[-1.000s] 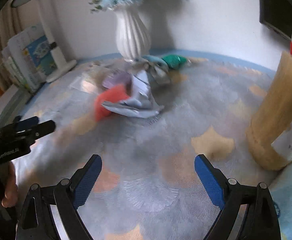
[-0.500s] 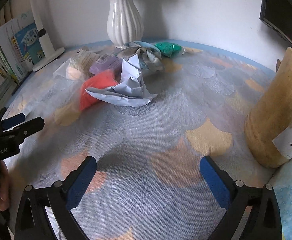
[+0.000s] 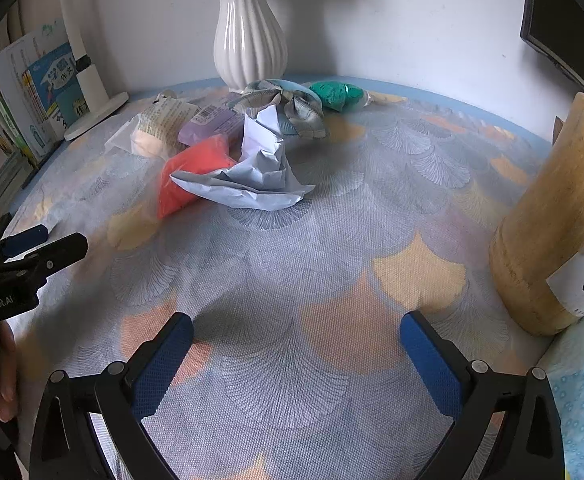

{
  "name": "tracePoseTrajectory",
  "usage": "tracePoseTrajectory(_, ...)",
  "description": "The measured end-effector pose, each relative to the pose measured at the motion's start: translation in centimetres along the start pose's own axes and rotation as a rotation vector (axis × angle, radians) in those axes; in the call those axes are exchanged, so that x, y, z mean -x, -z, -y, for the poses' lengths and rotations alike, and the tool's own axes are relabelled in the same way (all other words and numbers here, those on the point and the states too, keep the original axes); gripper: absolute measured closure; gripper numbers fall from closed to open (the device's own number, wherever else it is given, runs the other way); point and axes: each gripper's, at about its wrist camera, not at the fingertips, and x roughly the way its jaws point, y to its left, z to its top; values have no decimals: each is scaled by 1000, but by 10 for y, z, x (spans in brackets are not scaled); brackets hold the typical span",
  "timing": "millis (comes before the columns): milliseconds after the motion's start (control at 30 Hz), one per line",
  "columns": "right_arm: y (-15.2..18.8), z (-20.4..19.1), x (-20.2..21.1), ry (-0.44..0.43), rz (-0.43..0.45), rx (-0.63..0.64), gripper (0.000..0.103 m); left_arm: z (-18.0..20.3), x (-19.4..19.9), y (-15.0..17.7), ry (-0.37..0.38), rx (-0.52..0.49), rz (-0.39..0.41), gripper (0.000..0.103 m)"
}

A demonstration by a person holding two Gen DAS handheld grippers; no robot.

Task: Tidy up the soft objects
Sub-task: 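Grasp the white tissue with the left tool while the right tool grasps the pale blue paper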

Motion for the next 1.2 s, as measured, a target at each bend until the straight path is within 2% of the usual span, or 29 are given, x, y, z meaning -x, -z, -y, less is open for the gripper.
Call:
tracePoseTrajectory(133,0,0,0,-1,-1,1,0,3,-1,0,-14,-12,-4,6)
tracePoseTrajectory(233,0,0,1,0,-1,1,0,2,1,-2,5,-1,-16,6)
tracePoseTrajectory(333,-2,2,2,-16,-9,-6,0,-5,11,-17,127,46,-24,6)
tracePoseTrajectory(400,-7,9,4,-81,-30,-36,0,-10,19,-34,216,93,1,6)
tracePoseTrajectory(500,-20,27,8,-251,-73,-136,0,-11,15,-65,260,131,2,6)
tracePoseTrajectory(567,-34,32,14,-315,-68,-171,0,-10,5,-81,287,152,-6,6)
tracePoseTrajectory(633,-50,29,20,-270,-27,-133,0,-10,-11,-93,283,176,-27,6)
tracePoseTrajectory(700,-64,19,18,-210,-9,-59,0,-14,-30,-101,273,242,-50,6)
tracePoseTrajectory(767,-69,7,11,-231,-5,-25,0,-17,-47,-103,308,315,-72,7)
tracePoseTrajectory(867,-74,0,-2,-220,40,-46,0,-10,-60,-103,325,317,-87,8)
tracePoseTrajectory(900,-76,-1,-8,-211,43,-43,0,-6,-62,-103,307,297,-80,10)
tracePoseTrajectory(967,-81,-5,-20,-207,30,-29,0,2,-66,-104,293,269,-89,24)
tracePoseTrajectory(1000,-82,-5,-24,-202,26,-27,2,5,-69,-104,299,262,-100,41)
tracePoseTrajectory(1033,-82,-5,-26,-199,26,-27,7,7,-73,-104,298,260,-112,46)
tracePoseTrajectory(1067,-79,-2,-28,-204,31,-32,21,8,-73,-103,286,263,-101,46)
tracePoseTrajectory(1100,-78,-2,-29,-220,31,-39,28,9,-73,-103,281,257,-89,54)
tracePoseTrajectory(1200,-71,6,-29,-282,53,-81,36,9,-69,-101,283,246,-67,63)
